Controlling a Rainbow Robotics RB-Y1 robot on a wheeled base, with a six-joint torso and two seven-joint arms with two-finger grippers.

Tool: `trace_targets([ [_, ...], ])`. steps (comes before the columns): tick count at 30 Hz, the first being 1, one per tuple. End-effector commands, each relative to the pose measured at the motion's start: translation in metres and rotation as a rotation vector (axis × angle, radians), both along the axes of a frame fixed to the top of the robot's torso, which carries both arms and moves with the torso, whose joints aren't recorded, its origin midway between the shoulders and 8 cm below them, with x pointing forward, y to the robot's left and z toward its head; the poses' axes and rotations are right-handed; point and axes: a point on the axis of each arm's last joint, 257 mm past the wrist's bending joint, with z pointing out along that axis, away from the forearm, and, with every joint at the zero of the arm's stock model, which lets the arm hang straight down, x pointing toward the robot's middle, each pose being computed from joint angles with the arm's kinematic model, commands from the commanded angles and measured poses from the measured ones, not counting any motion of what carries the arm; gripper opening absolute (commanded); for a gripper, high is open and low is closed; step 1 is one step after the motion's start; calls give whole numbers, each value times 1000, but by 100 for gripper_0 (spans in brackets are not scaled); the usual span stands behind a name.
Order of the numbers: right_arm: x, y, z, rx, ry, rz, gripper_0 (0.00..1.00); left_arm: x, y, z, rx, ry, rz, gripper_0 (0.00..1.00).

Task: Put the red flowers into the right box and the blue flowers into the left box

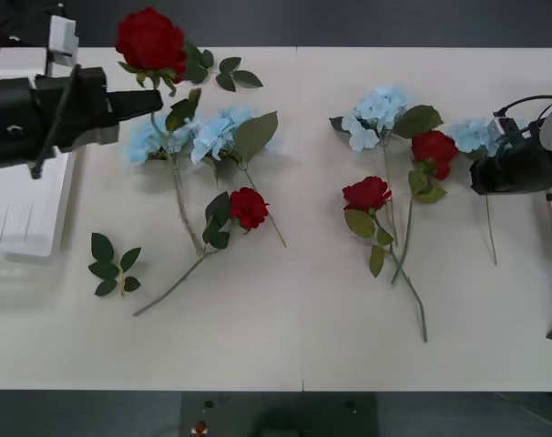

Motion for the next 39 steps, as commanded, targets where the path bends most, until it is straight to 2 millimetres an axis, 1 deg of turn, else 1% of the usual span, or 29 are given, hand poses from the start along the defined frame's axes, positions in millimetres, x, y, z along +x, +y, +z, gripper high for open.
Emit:
trace_targets([
  [1, 11, -18, 56, 9, -72, 84, 0, -1, -62, 31, -144, -95, -5, 0],
  [3, 7, -23, 77, 51, -89, 117, 0, 5, -90, 39, -240, -98, 30, 0],
  [4, 5, -24, 82, 61, -94, 127, 0, 6, -97, 41, -260, -99, 37, 0],
  [6, 1, -29, 105, 93, -126, 174, 0, 11, -122, 43, -292, -118, 55, 0],
  [7, 0, -31, 111, 96, -136, 190, 0, 12, -128, 42, -293, -121, 56, 0],
  [8, -4, -35, 125, 103, -163, 230, 0, 15, -141, 40, -289, -125, 52, 0],
  [9, -6, -38, 135, 107, -182, 257, 0, 17, -150, 35, -278, -126, 51, 0],
  [10, -8, -41, 142, 107, -193, 270, 0, 17, -156, 36, -275, -130, 46, 0],
  [11, -12, -47, 151, 106, -208, 289, 0, 21, -164, 32, -265, -130, 47, 0],
  [12, -16, -52, 155, 98, -212, 303, 0, 23, -172, 31, -260, -133, 46, 0],
  [13, -17, -54, 156, 90, -212, 309, 0, 23, -176, 30, -257, -133, 44, 0],
  [14, -20, -59, 154, 74, -203, 318, 0, 25, -183, 30, -260, -130, 42, 0],
  [15, -24, -61, 148, 66, -187, 320, 0, 26, -190, 30, -266, -127, 39, 0],
  [16, -25, -63, 145, 62, -181, 318, 0, 27, -193, 29, -267, -122, 38, 0],
  [18, -28, -57, 126, 62, -153, 322, 0, 31, -199, 30, -272, -121, 44, 0],
  [19, -28, -57, 121, 61, -150, 318, 0, 31, -200, 30, -273, -120, 46, 0],
  [21, -28, -51, 104, 60, -133, 314, 0, 34, -199, 29, -270, -120, 51, 0],
  [22, -28, -48, 99, 63, -128, 312, 0, 34, -199, 29, -271, -118, 51, 0],
  [24, -30, -39, 81, 81, -87, 279, 0, 34, -199, 28, -270, -116, 50, 0],
  [25, -30, -36, 77, 87, -78, 268, 0, 34, -199, 29, -272, -117, 51, 0],
  [27, -31, -26, 61, 111, -44, 234, 0, 34, -198, 29, -270, -115, 50, 0],
  [30, -32, -18, 50, 142, -16, 189, 0, 35, -198, 29, -272, -114, 52, 0],
  [31, -34, -14, 43, 166, 6, 154, 0, 35, -197, 29, -269, -115, 53, 0],
  [33, -36, -11, 39, 194, 25, 114, 0, 35, -195, 28, -267, -116, 54, 0],
  [37, -42, -12, 25, 208, 65, 64, 0, 36, -195, 28, -266, -117, 55, 0],
  [39, -43, -14, 22, 201, 69, 61, 0, 35, -195, 29, -267, -118, 54, 0],
])
